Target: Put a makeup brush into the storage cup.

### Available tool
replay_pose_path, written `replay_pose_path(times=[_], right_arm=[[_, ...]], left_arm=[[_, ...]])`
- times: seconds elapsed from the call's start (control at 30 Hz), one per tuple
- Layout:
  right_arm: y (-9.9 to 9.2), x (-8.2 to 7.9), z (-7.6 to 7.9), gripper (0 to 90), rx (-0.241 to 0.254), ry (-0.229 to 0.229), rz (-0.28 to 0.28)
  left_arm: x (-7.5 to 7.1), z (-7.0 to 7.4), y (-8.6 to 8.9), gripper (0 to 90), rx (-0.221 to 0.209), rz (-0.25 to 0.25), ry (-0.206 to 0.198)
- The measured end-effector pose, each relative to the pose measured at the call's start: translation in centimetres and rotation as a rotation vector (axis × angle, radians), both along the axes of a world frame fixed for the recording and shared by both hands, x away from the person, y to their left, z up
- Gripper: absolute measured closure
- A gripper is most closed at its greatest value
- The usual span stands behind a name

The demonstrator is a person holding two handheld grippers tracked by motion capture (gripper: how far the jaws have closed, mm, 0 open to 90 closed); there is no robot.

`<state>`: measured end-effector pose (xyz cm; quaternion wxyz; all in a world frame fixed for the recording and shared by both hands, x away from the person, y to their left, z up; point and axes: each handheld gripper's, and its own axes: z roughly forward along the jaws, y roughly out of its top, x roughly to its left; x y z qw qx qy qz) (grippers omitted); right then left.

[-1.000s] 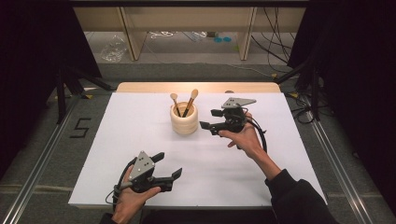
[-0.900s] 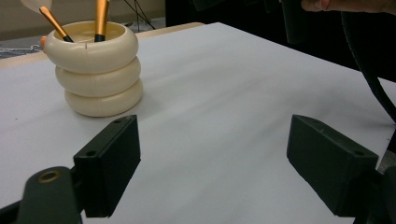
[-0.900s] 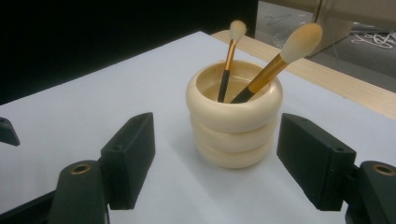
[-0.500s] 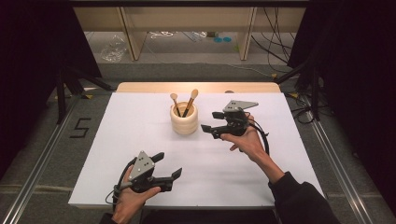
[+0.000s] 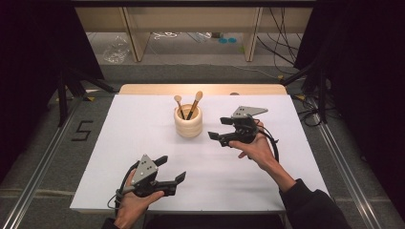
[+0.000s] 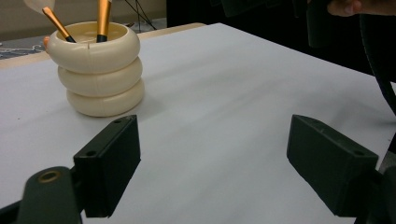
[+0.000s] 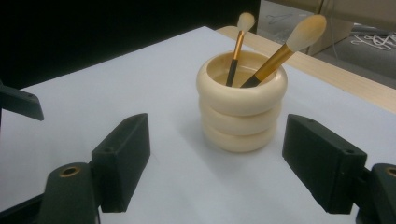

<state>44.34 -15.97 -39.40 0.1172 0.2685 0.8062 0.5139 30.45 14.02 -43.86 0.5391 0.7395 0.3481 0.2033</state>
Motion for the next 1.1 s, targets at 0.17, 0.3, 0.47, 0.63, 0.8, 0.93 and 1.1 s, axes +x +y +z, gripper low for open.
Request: replay_pose_path(times=[0.17, 0.3, 0.47, 0.63, 0.8, 0.93, 1.1], right_arm=[[-0.5, -0.4, -0.2, 23.6, -0.023, -0.002, -0.008], [-0.7, -0.7, -0.2, 24.1, -0.029, -0.011, -0.012], [-1.0, -1.1, -0.4, 24.2, -0.031, -0.01, -0.013], [-1.7, -1.8, -0.3, 24.3, -0.014, -0.004, -0.016], [-2.4, -2.3, -0.2, 24.4, -0.011, -0.006, -0.022], [-2.7, -2.6, -0.5, 24.4, -0.004, 0.007, -0.018], [-3.1, -3.1, -0.7, 24.4, 0.005, 0.007, -0.025]], left_arm=[[0.0, 0.0, -0.1, 17.3, -0.004, 0.0, 0.003], [0.0, 0.0, 0.0, 17.3, -0.008, 0.0, 0.003], [0.0, 0.0, 0.0, 17.3, -0.005, -0.002, -0.001], [0.0, 0.0, 0.0, 17.3, -0.005, -0.001, -0.001], [0.0, 0.0, -0.1, 17.3, -0.007, 0.0, 0.001], [0.0, 0.0, -0.1, 17.3, -0.008, 0.0, 0.0], [0.0, 0.0, -0.1, 17.3, -0.005, 0.0, 0.001]])
